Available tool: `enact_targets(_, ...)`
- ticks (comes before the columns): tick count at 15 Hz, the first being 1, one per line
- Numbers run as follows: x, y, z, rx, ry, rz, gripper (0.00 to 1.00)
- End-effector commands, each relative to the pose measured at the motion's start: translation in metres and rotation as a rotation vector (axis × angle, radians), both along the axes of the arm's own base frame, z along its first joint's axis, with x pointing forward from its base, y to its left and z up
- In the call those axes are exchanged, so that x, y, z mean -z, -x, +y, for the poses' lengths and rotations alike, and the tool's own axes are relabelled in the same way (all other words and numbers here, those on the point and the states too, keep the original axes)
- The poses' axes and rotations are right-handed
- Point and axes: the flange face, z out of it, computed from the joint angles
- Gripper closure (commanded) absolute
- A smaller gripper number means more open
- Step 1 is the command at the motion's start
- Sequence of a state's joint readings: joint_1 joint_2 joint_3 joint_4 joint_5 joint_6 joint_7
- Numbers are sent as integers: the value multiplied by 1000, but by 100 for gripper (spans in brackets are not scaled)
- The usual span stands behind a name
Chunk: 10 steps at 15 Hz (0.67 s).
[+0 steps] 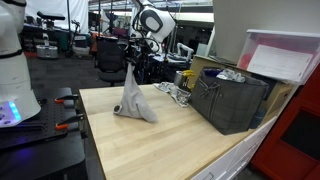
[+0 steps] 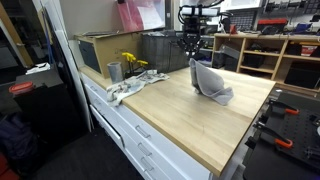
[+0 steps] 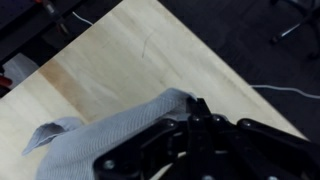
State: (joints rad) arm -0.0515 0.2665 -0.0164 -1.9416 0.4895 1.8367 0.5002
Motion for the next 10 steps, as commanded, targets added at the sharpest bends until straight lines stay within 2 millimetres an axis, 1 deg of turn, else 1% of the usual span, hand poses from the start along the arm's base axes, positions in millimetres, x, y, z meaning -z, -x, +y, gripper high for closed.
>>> enact_targets(1,-33,-2,59,-144,-147,-21,100)
enact_targets(3,-50,-3,86,-231,-226,-25,100)
enact_targets(5,-68,-2,101,-318,-305,-31,100)
enact_targets(7,-84,-3,103,-368,-358,-31,100)
enact_targets(9,-94,-7,93,-383,-373,-25,100)
enact_targets(10,-94,-9,83,-375,-354,-22,100)
